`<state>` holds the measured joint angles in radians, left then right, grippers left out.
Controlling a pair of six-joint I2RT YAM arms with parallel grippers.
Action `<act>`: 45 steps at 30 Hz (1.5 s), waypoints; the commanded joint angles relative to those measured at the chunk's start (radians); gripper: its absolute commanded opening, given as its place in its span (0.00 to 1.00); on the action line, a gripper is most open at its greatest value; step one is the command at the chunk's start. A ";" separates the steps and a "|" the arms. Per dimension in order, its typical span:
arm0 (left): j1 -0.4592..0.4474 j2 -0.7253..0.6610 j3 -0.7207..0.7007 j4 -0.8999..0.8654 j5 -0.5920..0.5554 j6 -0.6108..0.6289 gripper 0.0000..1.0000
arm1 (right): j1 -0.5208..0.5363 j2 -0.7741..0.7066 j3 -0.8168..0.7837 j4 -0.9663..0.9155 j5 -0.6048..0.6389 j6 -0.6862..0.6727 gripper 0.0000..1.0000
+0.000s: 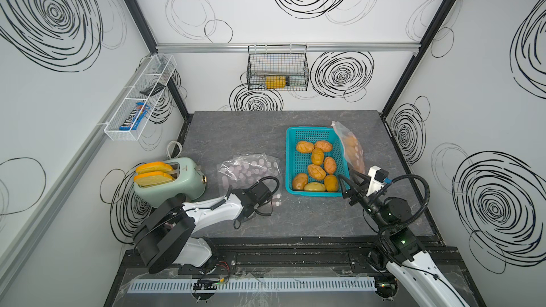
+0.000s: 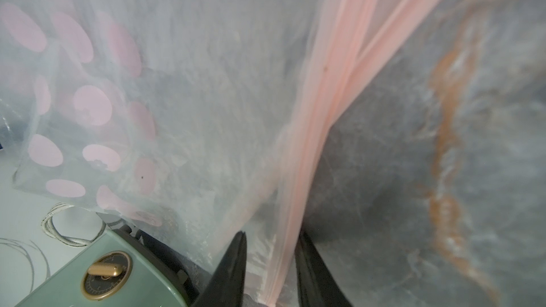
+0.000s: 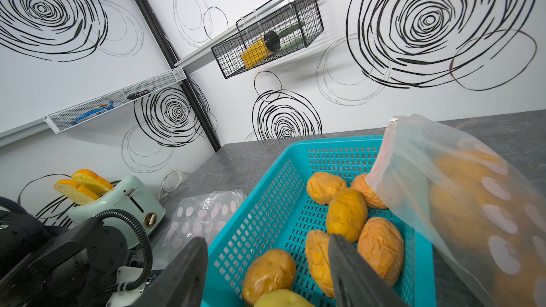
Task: Put the potatoes into a zipper bag and zip it
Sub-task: Pick up the zipper food storage bag.
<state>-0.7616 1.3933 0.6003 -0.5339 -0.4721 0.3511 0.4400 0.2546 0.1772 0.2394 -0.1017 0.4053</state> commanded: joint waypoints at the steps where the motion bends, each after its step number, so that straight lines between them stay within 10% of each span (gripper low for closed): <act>1: 0.007 -0.017 0.006 0.016 0.013 -0.004 0.30 | 0.004 0.005 -0.008 0.038 -0.020 0.018 0.69; 13: 0.037 -0.005 0.026 0.034 -0.006 -0.016 0.00 | 0.005 0.036 -0.016 0.060 -0.045 0.027 0.69; 22: 0.039 -0.055 0.019 0.099 -0.071 -0.027 0.00 | 0.005 0.043 -0.020 0.069 -0.052 0.032 0.69; 45: 0.088 0.061 0.057 0.176 -0.100 -0.053 0.36 | 0.004 0.046 -0.021 0.067 -0.062 0.038 0.69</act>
<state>-0.6792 1.4265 0.6334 -0.3847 -0.5472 0.3069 0.4400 0.3004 0.1631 0.2745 -0.1539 0.4305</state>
